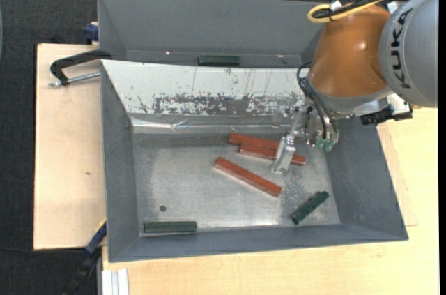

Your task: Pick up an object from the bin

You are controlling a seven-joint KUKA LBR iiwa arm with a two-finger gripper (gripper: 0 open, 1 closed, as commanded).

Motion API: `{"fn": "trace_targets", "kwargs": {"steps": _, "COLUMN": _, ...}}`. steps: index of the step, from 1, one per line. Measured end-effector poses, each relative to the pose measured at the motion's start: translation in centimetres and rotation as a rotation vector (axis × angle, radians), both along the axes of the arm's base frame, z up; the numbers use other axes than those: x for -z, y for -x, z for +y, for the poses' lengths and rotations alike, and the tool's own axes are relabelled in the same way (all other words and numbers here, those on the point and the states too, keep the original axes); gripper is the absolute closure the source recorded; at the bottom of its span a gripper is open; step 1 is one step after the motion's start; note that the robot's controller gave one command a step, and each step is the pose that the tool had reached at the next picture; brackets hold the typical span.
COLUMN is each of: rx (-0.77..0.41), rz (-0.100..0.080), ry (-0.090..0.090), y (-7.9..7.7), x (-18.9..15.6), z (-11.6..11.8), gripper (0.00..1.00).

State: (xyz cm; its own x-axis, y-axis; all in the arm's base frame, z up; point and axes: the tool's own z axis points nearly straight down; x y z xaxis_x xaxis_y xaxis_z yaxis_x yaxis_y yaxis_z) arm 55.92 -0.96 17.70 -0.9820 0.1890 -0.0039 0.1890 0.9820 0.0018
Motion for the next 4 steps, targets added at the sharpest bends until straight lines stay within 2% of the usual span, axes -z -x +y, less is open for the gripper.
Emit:
{"fn": "trace_targets", "kwargs": {"steps": 1, "rx": 0.000, "rz": 0.000, "ry": 0.000, "y": 0.0, "x": 0.0, "z": 0.0, "gripper": 0.00}}
{"fn": "trace_targets", "kwargs": {"steps": 2, "rx": 0.033, "rz": -0.006, "ry": -0.001, "y": -0.2, "x": 4.9, "z": 0.9, "gripper": 0.00}}
{"fn": "trace_targets", "kwargs": {"steps": 3, "rx": 0.261, "rz": 0.001, "ry": -0.001, "y": -2.0, "x": 8.0, "z": -1.1, "gripper": 0.00}}
{"fn": "trace_targets", "kwargs": {"steps": 4, "rx": 0.029, "rz": -0.001, "ry": 0.000, "y": -3.5, "x": 9.2, "z": -1.3, "gripper": 1.00}}
